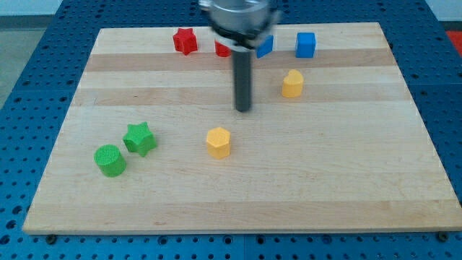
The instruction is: Slide the yellow hexagon up
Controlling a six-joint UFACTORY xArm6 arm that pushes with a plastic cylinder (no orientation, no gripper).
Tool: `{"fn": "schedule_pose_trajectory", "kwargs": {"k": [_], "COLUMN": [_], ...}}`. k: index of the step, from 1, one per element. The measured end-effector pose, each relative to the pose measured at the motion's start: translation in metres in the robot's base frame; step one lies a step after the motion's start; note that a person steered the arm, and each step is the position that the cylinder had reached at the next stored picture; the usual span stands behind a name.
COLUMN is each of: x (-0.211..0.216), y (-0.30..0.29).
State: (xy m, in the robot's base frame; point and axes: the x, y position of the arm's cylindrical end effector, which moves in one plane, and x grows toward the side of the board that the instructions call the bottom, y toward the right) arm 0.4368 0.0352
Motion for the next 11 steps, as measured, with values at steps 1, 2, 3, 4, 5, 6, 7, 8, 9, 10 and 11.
{"fn": "schedule_pose_trajectory", "kwargs": {"k": [1,2,3,4,5,6,7,8,9,10,11], "x": [0.089,0.097,0.098,0.104,0.084,0.046,0.008,0.032,0.010,0.005,-0.023], "y": [-0.019,-0.033,-0.033,-0.067,-0.079,-0.054,-0.054,-0.045,-0.064,-0.074,-0.082]}}
